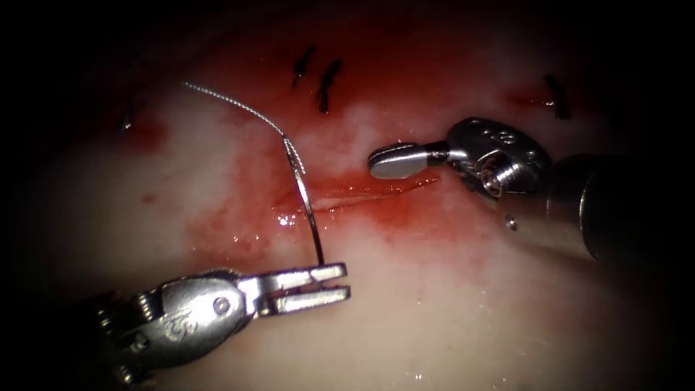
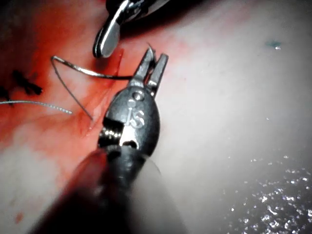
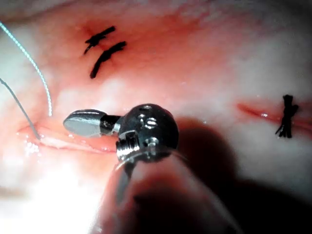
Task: Wound Closure
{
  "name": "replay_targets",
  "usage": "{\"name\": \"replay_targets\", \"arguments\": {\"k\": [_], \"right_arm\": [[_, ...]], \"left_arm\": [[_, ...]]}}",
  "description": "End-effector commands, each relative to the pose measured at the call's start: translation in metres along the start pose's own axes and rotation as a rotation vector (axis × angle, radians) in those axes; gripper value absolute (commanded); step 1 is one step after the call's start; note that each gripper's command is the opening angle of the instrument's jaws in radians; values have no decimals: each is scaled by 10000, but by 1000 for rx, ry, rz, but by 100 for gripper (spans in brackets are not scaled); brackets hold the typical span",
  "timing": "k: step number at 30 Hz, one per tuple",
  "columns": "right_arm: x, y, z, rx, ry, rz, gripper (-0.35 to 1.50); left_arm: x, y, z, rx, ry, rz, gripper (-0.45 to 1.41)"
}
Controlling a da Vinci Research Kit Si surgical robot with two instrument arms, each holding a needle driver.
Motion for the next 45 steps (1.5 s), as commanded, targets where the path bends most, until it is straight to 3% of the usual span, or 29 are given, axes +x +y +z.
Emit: {"name": "replay_targets", "arguments": {"k": [1, 3, 5, 6, 7, 9, 10, 13, 18, 28, 36, 45], "right_arm": [[4, -5, 3, 7, -10, 15, -35], [6, -8, 2, 9, -11, 20, -35], [13, -18, -3, 14, -15, 53, 5], [13, -18, -3, 14, -15, 53, 5], [18, -25, -5, 17, -17, 69, 29], [19, -27, -6, 18, -18, 72, 36], [22, -35, -8, 20, -19, 81, 64], [24, -39, -8, 20, -20, 104, 103], [24, -40, -5, 22, -19, 187, 131], [16, -41, 11, 29, -17, 278, 133], [3, -44, 35, 52, -46, 302, 126], [-2, -46, 43, 45, -65, 295, 121]], "left_arm": [[-3, -2, 8, 14, -13, 25, -45], [-2, -5, 9, 23, -19, 45, -45], [-3, -12, 12, 42, -33, 78, -45], [-3, -12, 12, 42, -33, 78, -45], [-4, -16, 14, 50, -42, 104, -45], [-5, -18, 16, 55, -48, 120, -45], [-7, -20, 20, 64, -60, 155, -45], [-13, -18, 24, 74, -74, 207, -45], [-32, -10, 35, 78, -115, 335, -45], [-61, 5, 58, 85, -186, 468, -45], [-62, 7, 63, 86, -210, 490, -45], [-62, 7, 63, 87, -218, 495, -45]]}}
